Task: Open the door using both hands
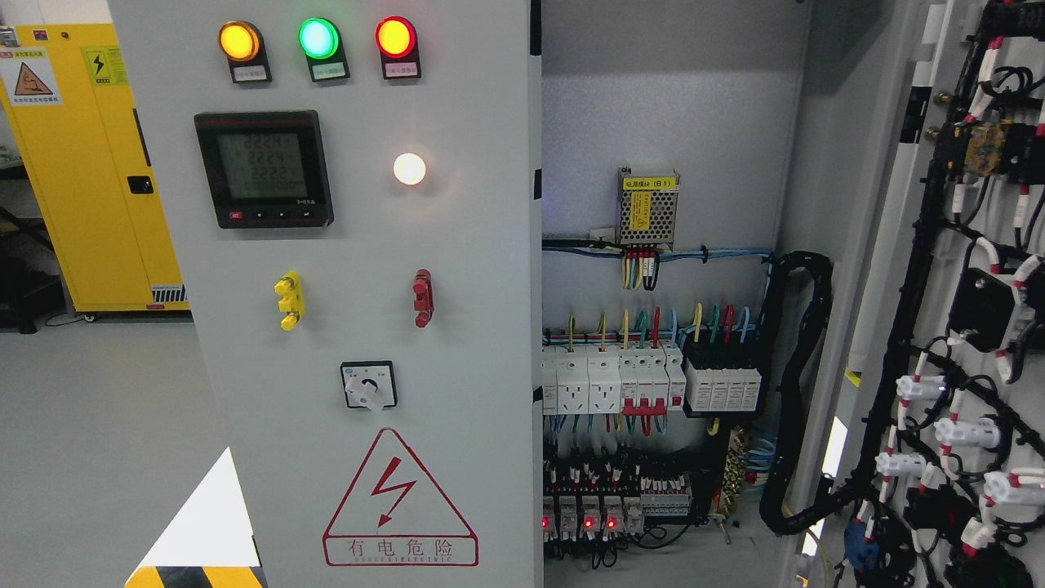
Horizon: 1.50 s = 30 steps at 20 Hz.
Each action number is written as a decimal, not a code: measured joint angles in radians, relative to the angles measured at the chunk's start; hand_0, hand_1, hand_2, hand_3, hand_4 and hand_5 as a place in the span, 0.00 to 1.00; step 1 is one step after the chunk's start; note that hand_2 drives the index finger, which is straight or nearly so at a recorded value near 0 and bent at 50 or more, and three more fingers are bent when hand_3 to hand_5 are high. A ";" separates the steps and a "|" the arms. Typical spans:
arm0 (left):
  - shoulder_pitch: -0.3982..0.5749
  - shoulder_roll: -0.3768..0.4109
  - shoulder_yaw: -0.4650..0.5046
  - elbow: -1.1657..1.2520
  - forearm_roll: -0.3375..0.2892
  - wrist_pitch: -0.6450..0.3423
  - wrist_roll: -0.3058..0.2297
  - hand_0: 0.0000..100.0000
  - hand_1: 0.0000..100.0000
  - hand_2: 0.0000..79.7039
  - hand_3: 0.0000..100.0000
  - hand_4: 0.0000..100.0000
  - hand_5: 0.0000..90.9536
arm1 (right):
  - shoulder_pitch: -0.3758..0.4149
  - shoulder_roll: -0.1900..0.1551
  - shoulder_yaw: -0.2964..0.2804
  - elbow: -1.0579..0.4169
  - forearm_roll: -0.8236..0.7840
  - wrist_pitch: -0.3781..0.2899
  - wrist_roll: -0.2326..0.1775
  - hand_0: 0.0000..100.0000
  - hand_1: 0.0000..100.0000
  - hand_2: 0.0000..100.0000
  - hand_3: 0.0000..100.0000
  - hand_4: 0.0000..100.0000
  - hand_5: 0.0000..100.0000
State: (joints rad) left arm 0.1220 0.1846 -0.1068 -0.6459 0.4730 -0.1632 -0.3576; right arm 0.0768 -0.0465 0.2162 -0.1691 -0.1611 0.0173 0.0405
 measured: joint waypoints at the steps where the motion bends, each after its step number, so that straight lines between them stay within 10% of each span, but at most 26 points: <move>1: -0.012 -0.008 0.004 0.056 -0.001 -0.002 0.020 0.26 0.19 0.00 0.00 0.00 0.00 | 0.000 0.000 0.000 -0.001 0.000 -0.001 0.002 0.21 0.06 0.00 0.00 0.00 0.00; 21: -0.060 -0.101 -0.108 0.594 -0.013 0.121 0.184 0.33 0.15 0.00 0.00 0.00 0.00 | 0.013 0.003 -0.002 -0.020 -0.001 -0.004 0.007 0.21 0.06 0.00 0.00 0.00 0.00; 30: -0.059 -0.119 -0.141 0.652 -0.046 0.101 0.188 0.33 0.14 0.00 0.00 0.00 0.00 | 0.158 -0.021 -0.003 -0.305 -0.004 -0.006 0.008 0.21 0.06 0.00 0.00 0.00 0.00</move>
State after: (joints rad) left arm 0.0626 0.0653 -0.2475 0.0057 0.4274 -0.0624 -0.1694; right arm 0.2351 -0.0673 0.2133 -0.4741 -0.1647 0.0110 0.0481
